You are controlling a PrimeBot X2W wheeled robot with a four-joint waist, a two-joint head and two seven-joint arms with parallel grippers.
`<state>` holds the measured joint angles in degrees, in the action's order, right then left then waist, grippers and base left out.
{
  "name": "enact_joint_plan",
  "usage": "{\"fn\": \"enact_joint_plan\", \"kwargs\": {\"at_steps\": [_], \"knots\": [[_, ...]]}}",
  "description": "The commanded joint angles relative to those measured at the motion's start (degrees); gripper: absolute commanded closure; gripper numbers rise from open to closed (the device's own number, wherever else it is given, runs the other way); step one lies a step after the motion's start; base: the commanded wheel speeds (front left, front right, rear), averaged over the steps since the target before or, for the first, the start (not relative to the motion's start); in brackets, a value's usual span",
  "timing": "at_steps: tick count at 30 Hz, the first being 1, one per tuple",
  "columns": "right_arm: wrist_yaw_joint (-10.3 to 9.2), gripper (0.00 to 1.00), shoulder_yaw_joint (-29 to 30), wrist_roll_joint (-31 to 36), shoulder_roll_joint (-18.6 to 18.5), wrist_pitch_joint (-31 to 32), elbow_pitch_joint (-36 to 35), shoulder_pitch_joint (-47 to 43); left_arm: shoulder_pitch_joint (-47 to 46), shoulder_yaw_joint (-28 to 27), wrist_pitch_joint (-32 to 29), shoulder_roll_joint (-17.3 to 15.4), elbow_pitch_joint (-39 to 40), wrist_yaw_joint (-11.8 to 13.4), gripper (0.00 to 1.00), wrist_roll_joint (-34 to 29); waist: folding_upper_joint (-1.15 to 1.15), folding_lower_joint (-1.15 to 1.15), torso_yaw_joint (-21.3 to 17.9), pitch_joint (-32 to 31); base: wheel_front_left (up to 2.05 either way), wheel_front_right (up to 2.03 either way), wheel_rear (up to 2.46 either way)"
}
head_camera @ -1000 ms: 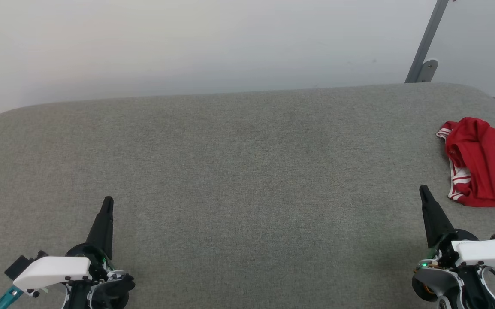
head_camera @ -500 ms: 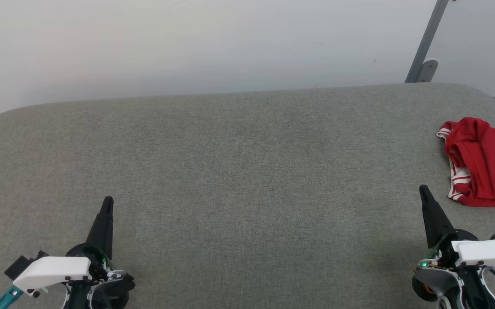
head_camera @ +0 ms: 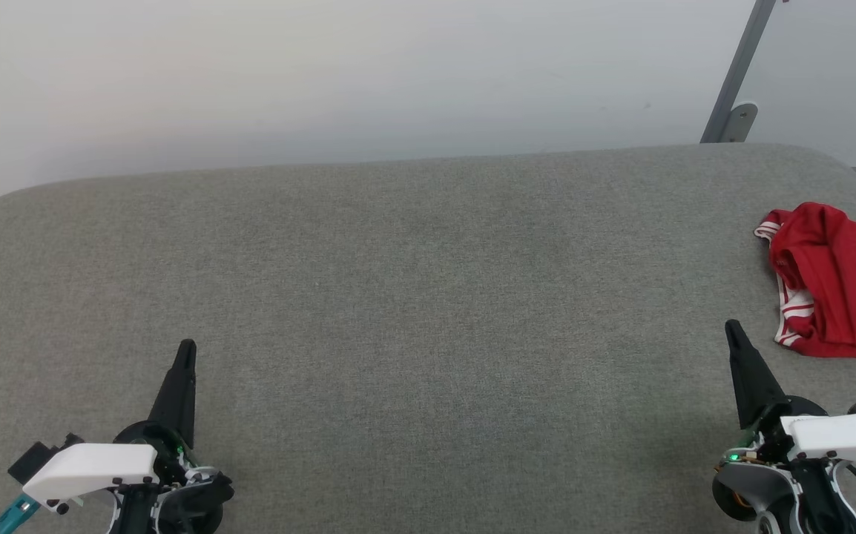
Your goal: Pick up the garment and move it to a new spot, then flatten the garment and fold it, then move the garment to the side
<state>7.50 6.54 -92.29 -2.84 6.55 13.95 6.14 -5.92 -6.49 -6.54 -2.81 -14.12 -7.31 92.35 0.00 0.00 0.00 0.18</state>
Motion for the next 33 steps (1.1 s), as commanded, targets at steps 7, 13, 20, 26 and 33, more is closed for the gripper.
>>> {"fn": "enact_joint_plan", "kwargs": {"at_steps": [7,13,20,26,33], "knots": [[-0.02,1.00,0.03,-0.22,0.09,0.15,0.16,0.22,-0.71,-0.11,-0.19,-0.07,0.02,-0.32,1.00,0.11,0.00,0.00,0.00,0.00,0.00,0.00,0.00],[-0.02,1.00,0.04,-0.22,0.09,0.14,0.16,0.22,-0.71,-0.11,-0.19,-0.06,0.03,-0.33,1.00,0.10,0.00,0.00,0.00,0.00,0.00,0.00,0.00],[-0.02,1.00,0.02,-0.23,0.09,0.14,0.16,0.22,-0.71,-0.14,-0.19,-0.06,0.03,-0.33,1.00,0.09,0.00,0.00,0.00,0.00,0.00,0.00,0.00],[-0.02,1.00,0.03,-0.23,0.09,0.14,0.16,0.22,-0.71,-0.15,-0.20,-0.06,0.03,-0.33,1.00,0.09,0.00,0.00,0.00,0.00,0.00,0.00,0.00],[-0.02,1.00,0.02,-0.23,0.09,0.14,0.16,0.22,-0.71,-0.13,-0.21,-0.05,0.03,-0.33,1.00,0.08,0.00,0.00,0.00,0.00,0.00,0.00,0.00]]}}
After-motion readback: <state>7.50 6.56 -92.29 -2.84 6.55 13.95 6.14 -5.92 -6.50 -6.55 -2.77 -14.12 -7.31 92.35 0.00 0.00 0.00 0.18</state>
